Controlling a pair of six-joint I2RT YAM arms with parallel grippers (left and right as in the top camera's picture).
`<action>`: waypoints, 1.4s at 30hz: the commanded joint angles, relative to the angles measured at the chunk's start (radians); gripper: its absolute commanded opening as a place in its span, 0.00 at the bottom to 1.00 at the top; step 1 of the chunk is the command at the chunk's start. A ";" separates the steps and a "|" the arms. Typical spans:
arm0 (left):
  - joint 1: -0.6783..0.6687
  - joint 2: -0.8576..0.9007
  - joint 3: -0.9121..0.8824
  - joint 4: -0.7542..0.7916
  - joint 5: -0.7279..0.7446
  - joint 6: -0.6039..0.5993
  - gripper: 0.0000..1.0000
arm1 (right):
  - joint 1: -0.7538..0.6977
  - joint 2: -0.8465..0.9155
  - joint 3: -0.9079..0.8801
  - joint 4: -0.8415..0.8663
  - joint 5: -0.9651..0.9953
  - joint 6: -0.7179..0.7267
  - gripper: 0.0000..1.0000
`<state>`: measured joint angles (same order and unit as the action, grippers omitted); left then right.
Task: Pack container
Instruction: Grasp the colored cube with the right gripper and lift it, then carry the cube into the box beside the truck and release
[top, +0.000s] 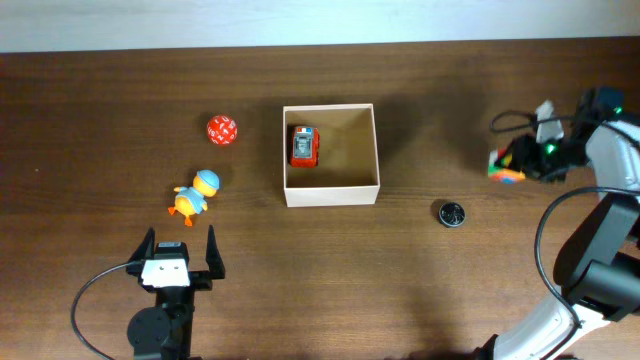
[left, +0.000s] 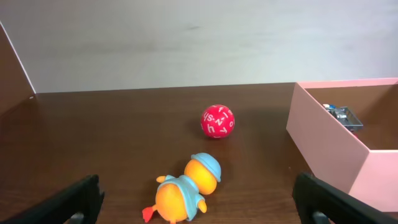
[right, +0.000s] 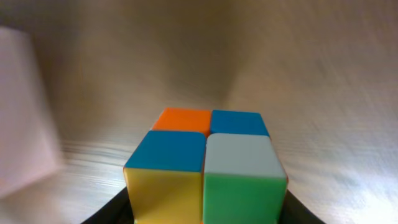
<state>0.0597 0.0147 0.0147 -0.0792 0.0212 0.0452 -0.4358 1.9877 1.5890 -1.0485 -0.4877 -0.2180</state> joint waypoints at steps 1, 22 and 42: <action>0.005 -0.008 -0.005 -0.002 -0.002 0.016 0.99 | 0.019 0.002 0.100 -0.032 -0.275 -0.047 0.47; 0.005 -0.008 -0.005 -0.002 -0.002 0.016 0.99 | 0.718 0.001 0.324 0.139 0.122 0.238 0.46; 0.005 -0.008 -0.005 -0.002 -0.002 0.016 0.99 | 0.912 0.133 0.322 0.129 0.724 0.620 0.46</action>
<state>0.0597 0.0147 0.0147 -0.0788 0.0212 0.0452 0.4786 2.0663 1.8942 -0.9154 0.1921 0.3698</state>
